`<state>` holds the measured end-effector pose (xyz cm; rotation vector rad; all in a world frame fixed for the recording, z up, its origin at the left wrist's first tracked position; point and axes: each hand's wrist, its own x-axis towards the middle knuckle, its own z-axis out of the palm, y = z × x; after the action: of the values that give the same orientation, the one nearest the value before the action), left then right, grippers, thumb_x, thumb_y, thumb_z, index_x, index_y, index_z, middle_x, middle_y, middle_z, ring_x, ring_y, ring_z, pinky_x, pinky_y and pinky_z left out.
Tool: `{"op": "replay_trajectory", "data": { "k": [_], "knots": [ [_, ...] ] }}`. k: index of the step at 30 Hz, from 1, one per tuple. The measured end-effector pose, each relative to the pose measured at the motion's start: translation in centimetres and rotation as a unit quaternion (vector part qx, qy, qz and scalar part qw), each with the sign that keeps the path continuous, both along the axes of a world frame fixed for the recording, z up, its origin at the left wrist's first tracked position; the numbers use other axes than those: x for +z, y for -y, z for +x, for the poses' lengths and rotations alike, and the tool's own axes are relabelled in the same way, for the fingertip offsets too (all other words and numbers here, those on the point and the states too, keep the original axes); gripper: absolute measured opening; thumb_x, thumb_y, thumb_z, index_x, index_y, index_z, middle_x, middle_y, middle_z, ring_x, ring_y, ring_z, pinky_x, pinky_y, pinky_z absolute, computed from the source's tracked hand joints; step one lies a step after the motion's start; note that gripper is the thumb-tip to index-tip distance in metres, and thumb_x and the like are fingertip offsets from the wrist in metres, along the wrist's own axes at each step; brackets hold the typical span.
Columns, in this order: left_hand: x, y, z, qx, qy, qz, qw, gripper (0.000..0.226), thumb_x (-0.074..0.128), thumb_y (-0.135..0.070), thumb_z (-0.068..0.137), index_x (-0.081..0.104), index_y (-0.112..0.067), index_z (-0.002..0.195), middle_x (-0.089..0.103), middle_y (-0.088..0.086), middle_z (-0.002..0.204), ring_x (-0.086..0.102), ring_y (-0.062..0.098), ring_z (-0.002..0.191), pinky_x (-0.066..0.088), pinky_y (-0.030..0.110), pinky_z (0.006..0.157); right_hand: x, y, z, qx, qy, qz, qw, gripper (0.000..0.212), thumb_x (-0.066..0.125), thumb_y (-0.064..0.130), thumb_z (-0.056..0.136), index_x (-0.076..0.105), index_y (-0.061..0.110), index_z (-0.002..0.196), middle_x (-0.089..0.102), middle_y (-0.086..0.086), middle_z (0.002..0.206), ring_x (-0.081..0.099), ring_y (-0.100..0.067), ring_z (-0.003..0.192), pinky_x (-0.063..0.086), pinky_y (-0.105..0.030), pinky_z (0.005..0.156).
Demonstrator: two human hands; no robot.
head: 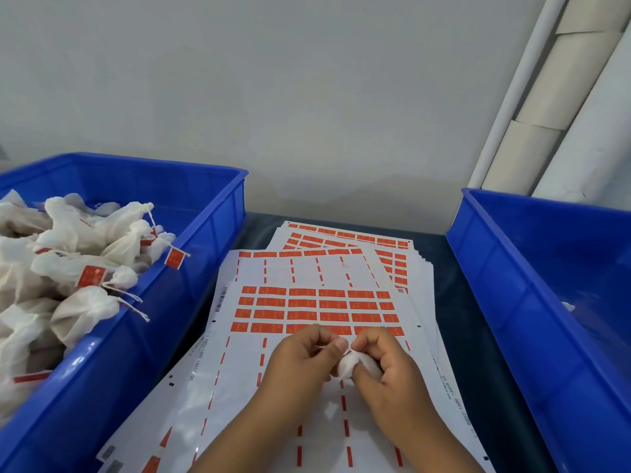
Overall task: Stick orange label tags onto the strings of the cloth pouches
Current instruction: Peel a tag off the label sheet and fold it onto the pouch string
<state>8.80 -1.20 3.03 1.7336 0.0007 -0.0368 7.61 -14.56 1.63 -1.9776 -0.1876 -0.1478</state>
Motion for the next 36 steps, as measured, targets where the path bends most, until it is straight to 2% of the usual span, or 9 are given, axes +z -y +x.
{"op": "replay_trajectory", "data": {
  "k": [3, 7, 15, 23, 26, 28, 30, 32, 36],
  "knots": [
    [0.1, -0.1, 0.1, 0.000, -0.022, -0.014, 1.000, 0.014, 0.061, -0.029, 0.085, 0.067, -0.018, 0.079, 0.063, -0.008, 0.063, 0.056, 0.002, 0.054, 0.046, 0.013, 0.058, 0.0, -0.1, -0.1, -0.003, 0.006, 0.015, 1.000, 0.022, 0.061, 0.015, 0.089, 0.053, 0.035, 0.092, 0.056, 0.044, 0.092, 0.053, 0.018, 0.094, 0.043, 0.000, 0.066],
    [-0.1, -0.1, 0.2, -0.008, -0.039, -0.014, 0.999, 0.014, 0.058, -0.029, 0.087, 0.065, -0.018, 0.082, 0.062, -0.011, 0.061, 0.056, -0.003, 0.051, 0.046, 0.009, 0.055, 0.1, -0.2, 0.0, -0.009, 0.018, 0.045, 0.999, 0.015, 0.065, 0.019, 0.087, 0.060, 0.033, 0.085, 0.063, 0.032, 0.089, 0.058, 0.009, 0.089, 0.046, -0.005, 0.066],
    [-0.3, 0.1, 0.4, 0.013, -0.047, -0.003, 0.999, 0.017, 0.055, -0.029, 0.090, 0.064, -0.019, 0.080, 0.061, -0.011, 0.059, 0.056, 0.001, 0.051, 0.046, 0.011, 0.055, 0.0, 0.1, 0.3, -0.047, -0.005, 0.083, 0.995, 0.005, 0.065, 0.026, 0.086, 0.065, 0.028, 0.081, 0.067, 0.025, 0.083, 0.060, 0.005, 0.083, 0.048, -0.006, 0.060],
    [-0.3, 0.4, 0.2, 0.008, -0.032, -0.001, 0.999, 0.020, 0.057, -0.031, 0.089, 0.065, -0.025, 0.071, 0.064, -0.016, 0.059, 0.059, -0.003, 0.057, 0.044, 0.007, 0.053, 0.0, 0.2, 0.5, -0.050, -0.024, 0.117, 0.992, 0.012, 0.064, 0.029, 0.085, 0.071, 0.027, 0.076, 0.071, 0.020, 0.076, 0.064, 0.005, 0.080, 0.044, -0.002, 0.059],
    [0.0, 0.3, 0.0, -0.012, -0.053, -0.010, 0.998, 0.025, 0.056, -0.023, 0.091, 0.067, -0.030, 0.069, 0.066, -0.016, 0.061, 0.061, -0.002, 0.061, 0.044, 0.007, 0.054, 0.0, 0.2, 0.5, -0.043, -0.010, 0.101, 0.994, 0.017, 0.062, 0.042, 0.079, 0.071, 0.029, 0.073, 0.071, 0.020, 0.077, 0.065, 0.004, 0.080, 0.046, -0.004, 0.060],
    [0.1, 0.1, 0.1, -0.015, -0.068, -0.015, 0.997, 0.025, 0.055, -0.022, 0.091, 0.070, -0.025, 0.070, 0.066, -0.013, 0.059, 0.061, 0.000, 0.058, 0.045, 0.008, 0.054, 0.0, 0.2, 0.4, -0.035, 0.011, 0.068, 0.997, 0.018, 0.060, 0.047, 0.076, 0.071, 0.033, 0.074, 0.071, 0.021, 0.077, 0.065, 0.002, 0.081, 0.047, -0.005, 0.063],
    [0.3, 0.0, 0.1, -0.014, -0.076, -0.020, 0.997, 0.024, 0.056, -0.022, 0.090, 0.071, -0.020, 0.071, 0.065, -0.012, 0.058, 0.059, -0.003, 0.055, 0.045, 0.008, 0.054, 0.0, 0.2, 0.3, -0.020, 0.025, 0.050, 0.998, 0.012, 0.065, 0.036, 0.082, 0.069, 0.039, 0.071, 0.070, 0.022, 0.078, 0.065, 0.001, 0.083, 0.047, -0.005, 0.065],
    [0.5, -0.1, 0.0, -0.014, -0.079, -0.025, 0.996, 0.022, 0.057, -0.020, 0.089, 0.072, -0.018, 0.072, 0.065, -0.011, 0.058, 0.059, -0.003, 0.054, 0.045, 0.008, 0.054, -0.2, 0.3, 0.2, -0.014, 0.039, 0.034, 0.999, 0.024, 0.069, 0.020, 0.084, 0.068, 0.042, 0.073, 0.071, 0.021, 0.080, 0.065, -0.001, 0.084, 0.048, -0.006, 0.067],
    [0.8, -0.2, -0.1, -0.003, -0.090, -0.033, 0.995, 0.022, 0.058, -0.019, 0.089, 0.071, -0.016, 0.071, 0.063, -0.006, 0.059, 0.057, 0.005, 0.060, 0.046, 0.015, 0.060, -0.2, 0.3, 0.2, -0.018, 0.042, 0.019, 0.999, 0.022, 0.070, 0.017, 0.082, 0.069, 0.039, 0.080, 0.071, 0.018, 0.083, 0.066, -0.005, 0.084, 0.050, -0.009, 0.069]
  ]
}}
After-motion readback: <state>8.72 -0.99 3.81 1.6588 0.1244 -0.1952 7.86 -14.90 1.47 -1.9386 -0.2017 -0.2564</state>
